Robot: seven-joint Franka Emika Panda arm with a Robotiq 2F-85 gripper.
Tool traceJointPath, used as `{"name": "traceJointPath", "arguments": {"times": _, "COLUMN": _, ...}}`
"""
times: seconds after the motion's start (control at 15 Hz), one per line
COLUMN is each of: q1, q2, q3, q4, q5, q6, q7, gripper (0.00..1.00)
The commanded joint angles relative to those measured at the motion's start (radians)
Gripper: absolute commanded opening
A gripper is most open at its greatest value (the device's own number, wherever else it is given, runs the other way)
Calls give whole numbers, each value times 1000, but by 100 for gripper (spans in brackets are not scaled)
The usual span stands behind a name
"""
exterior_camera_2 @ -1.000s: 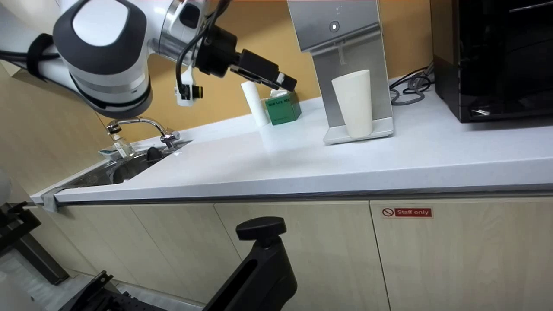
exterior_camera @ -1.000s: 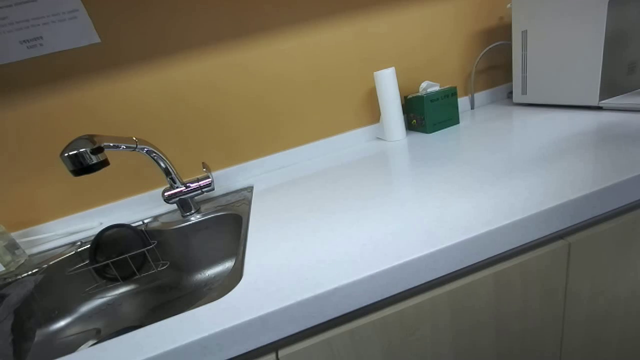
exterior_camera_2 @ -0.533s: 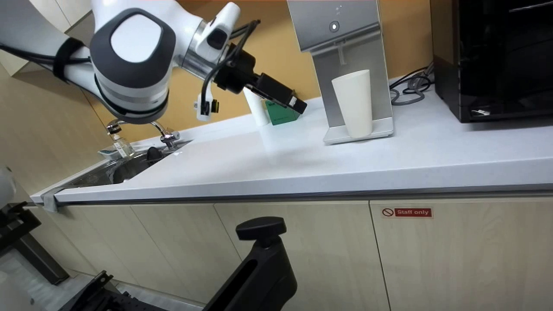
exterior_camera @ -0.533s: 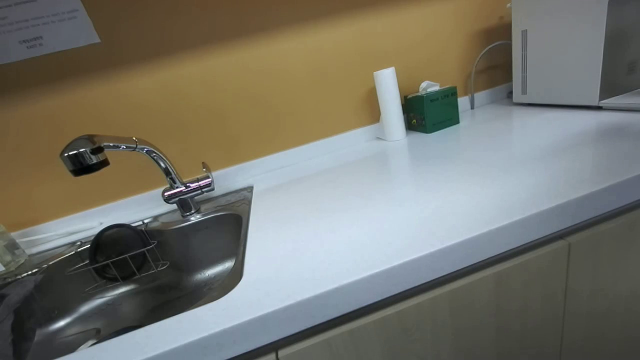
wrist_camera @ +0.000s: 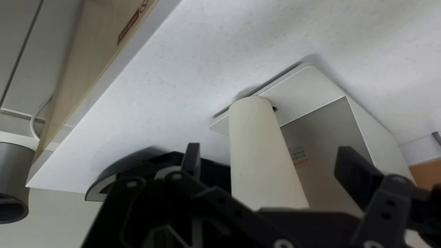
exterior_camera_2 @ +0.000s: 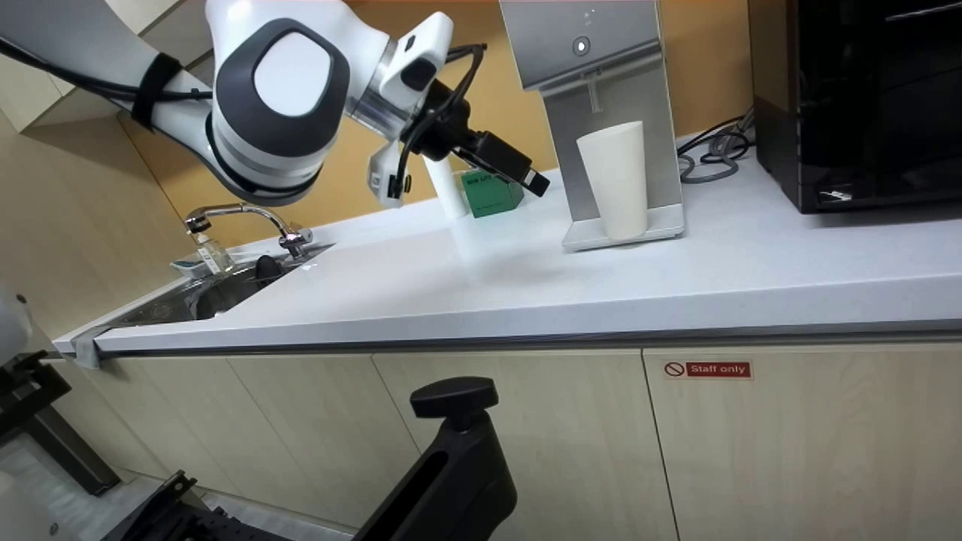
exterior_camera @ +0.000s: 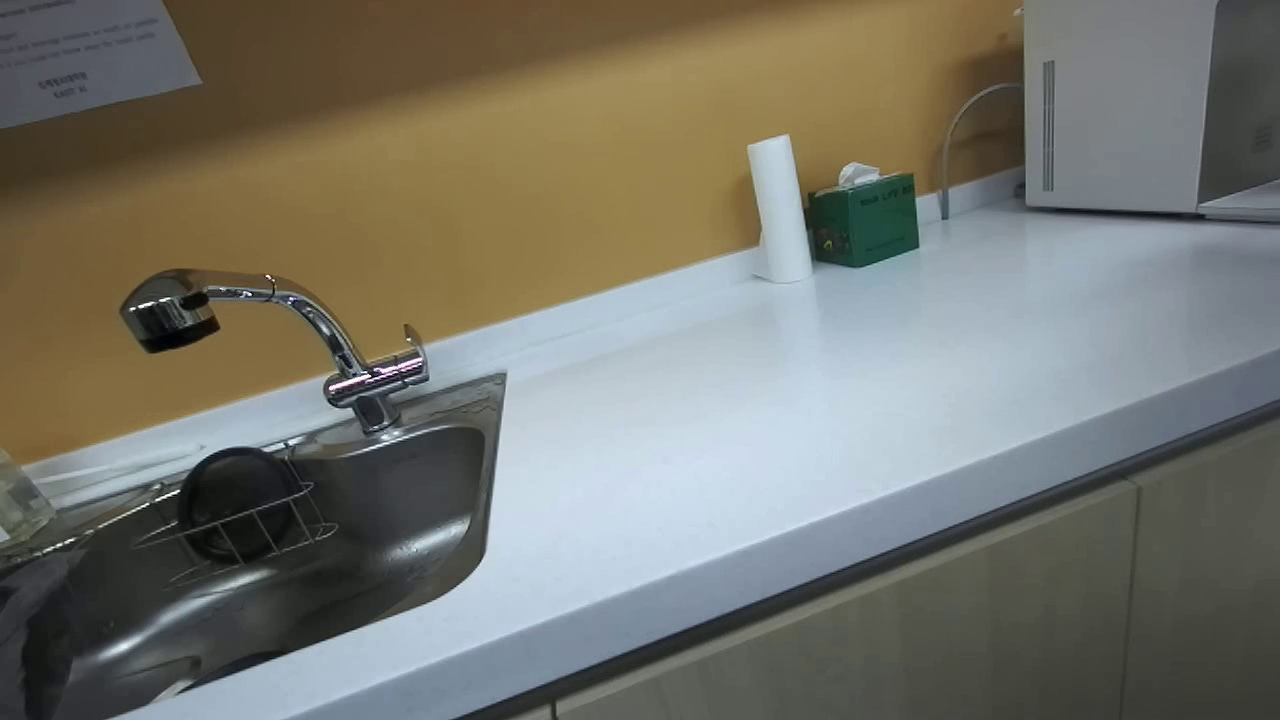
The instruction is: Pick up the white cup from the coffee maker and put it on the white kitchen countertop
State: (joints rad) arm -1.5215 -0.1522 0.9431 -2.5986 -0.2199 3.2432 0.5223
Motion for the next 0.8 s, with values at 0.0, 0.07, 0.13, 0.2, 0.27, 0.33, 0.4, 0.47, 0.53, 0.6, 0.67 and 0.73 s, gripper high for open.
{"name": "traceJointPath", "arguments": {"times": 0.0, "q1": -14, "q2": -19, "q3": 12, "q4": -6, "q5": 2, "q6": 7, "q7": 8, "gripper": 100}}
{"name": "traceJointPath", "arguments": {"times": 0.07, "q1": -33, "q2": -27, "q3": 25, "q4": -4, "q5": 9, "q6": 13, "q7": 18, "gripper": 100}}
{"name": "traceJointPath", "arguments": {"times": 0.13, "q1": -60, "q2": -24, "q3": 41, "q4": 4, "q5": 11, "q6": 22, "q7": 22, "gripper": 100}}
{"name": "traceJointPath", "arguments": {"times": 0.2, "q1": -89, "q2": -28, "q3": 60, "q4": 11, "q5": 10, "q6": 20, "q7": 22, "gripper": 100}}
{"name": "traceJointPath", "arguments": {"times": 0.27, "q1": -124, "q2": -21, "q3": 86, "q4": 19, "q5": 2, "q6": 25, "q7": 12, "gripper": 100}}
{"name": "traceJointPath", "arguments": {"times": 0.33, "q1": -154, "q2": -22, "q3": 109, "q4": 23, "q5": 2, "q6": 28, "q7": 9, "gripper": 100}}
{"name": "traceJointPath", "arguments": {"times": 0.4, "q1": -182, "q2": -7, "q3": 135, "q4": 30, "q5": -1, "q6": 22, "q7": 2, "gripper": 100}}
{"name": "traceJointPath", "arguments": {"times": 0.47, "q1": -208, "q2": 2, "q3": 160, "q4": 35, "q5": -5, "q6": 16, "q7": -3, "gripper": 100}}
{"name": "traceJointPath", "arguments": {"times": 0.53, "q1": -235, "q2": 13, "q3": 187, "q4": 37, "q5": -11, "q6": 23, "q7": -12, "gripper": 100}}
{"name": "traceJointPath", "arguments": {"times": 0.6, "q1": -259, "q2": 26, "q3": 213, "q4": 40, "q5": -16, "q6": 26, "q7": -21, "gripper": 100}}
{"name": "traceJointPath", "arguments": {"times": 0.67, "q1": -283, "q2": 45, "q3": 239, "q4": 44, "q5": -26, "q6": 33, "q7": -38, "gripper": 100}}
{"name": "traceJointPath", "arguments": {"times": 0.73, "q1": -309, "q2": 61, "q3": 268, "q4": 46, "q5": -37, "q6": 56, "q7": -59, "gripper": 100}}
